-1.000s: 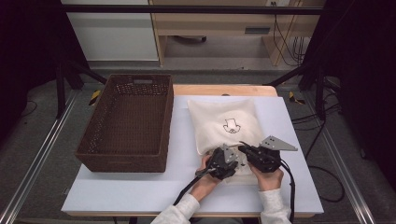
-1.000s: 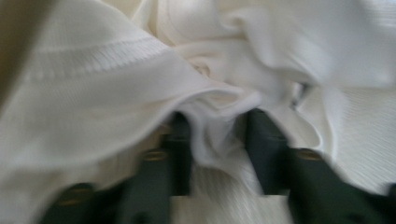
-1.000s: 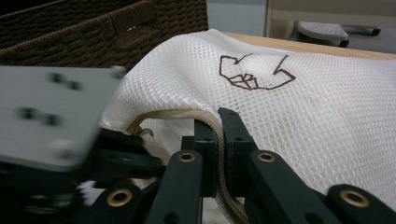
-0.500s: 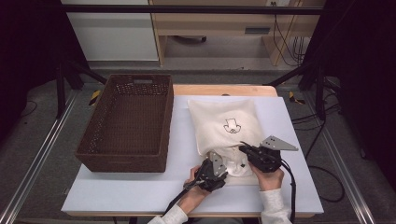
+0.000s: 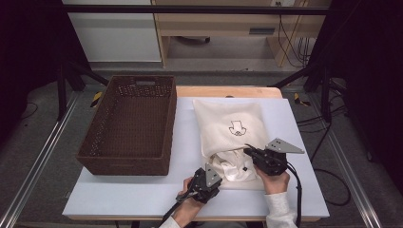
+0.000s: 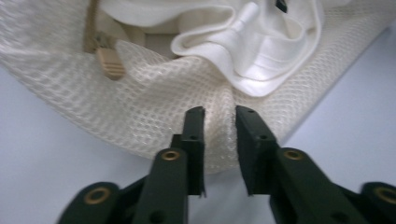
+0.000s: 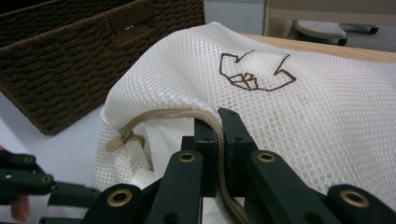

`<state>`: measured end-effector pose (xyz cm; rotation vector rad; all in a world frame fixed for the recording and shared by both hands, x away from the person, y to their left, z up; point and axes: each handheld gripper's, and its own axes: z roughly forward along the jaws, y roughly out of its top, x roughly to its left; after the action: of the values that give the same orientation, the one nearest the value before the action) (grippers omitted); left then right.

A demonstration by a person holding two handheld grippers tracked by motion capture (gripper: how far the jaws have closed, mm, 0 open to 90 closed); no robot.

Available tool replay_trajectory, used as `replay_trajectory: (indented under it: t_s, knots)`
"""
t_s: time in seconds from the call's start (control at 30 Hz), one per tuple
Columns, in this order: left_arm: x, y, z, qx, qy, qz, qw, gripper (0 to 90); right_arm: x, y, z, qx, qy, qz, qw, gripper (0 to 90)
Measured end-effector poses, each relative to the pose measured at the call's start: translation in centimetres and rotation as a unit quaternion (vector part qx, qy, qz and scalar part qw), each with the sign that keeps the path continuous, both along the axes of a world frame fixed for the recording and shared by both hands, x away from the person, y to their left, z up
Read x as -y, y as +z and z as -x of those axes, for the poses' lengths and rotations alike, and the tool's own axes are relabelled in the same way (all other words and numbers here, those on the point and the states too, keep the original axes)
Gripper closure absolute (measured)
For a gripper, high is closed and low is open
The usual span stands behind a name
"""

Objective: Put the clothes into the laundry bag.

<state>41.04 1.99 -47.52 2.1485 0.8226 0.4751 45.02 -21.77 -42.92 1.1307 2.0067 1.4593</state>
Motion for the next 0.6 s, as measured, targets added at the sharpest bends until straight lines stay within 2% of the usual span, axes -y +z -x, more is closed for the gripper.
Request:
replay_trajectory:
  t_s: [0.03, 0.1, 0.17, 0.2, 0.27, 0.3, 0.47, 0.6]
  knots:
    - [0.2, 0.1, -0.3, 0.001, 0.001, 0.003, 1.0000, 63.4, -0.1, 0.0, 0.0, 0.000, -0.001, -0.001, 1.0000, 86.8]
    - [1.0, 0.1, -1.1, -0.001, -0.004, -0.006, 1.0000, 63.1, -0.1, -0.1, 0.0, 0.000, 0.001, 0.003, 1.0000, 86.8]
    - [1.6, -0.2, -1.7, -0.007, -0.005, -0.023, 0.9997, 67.1, -0.1, 0.0, 0.0, 0.000, 0.000, 0.001, 1.0000, 86.8]
    - [1.7, -0.4, -1.8, -0.007, -0.010, -0.025, 0.9996, 72.7, -0.1, 0.0, 0.0, 0.000, 0.001, 0.000, 1.0000, 86.8]
    - [1.4, -0.2, -1.7, -0.008, -0.013, -0.026, 0.9995, 85.3, 0.0, 0.0, 0.1, 0.001, 0.001, 0.001, 1.0000, 86.8]
    - [1.1, -0.2, -1.5, -0.006, -0.007, -0.020, 0.9998, 86.5, 0.0, 0.0, 0.0, 0.001, 0.001, 0.001, 1.0000, 86.8]
    - [-1.0, 0.3, -0.1, 0.007, 0.008, -0.010, 0.9999, 86.6, -0.1, 0.0, 0.1, 0.001, 0.001, 0.004, 1.0000, 86.8]
    - [-2.6, -0.2, 0.2, -0.016, 0.003, 0.009, 0.9998, 82.5, 0.0, -0.1, 0.0, -0.001, -0.002, 0.008, 1.0000, 86.8]
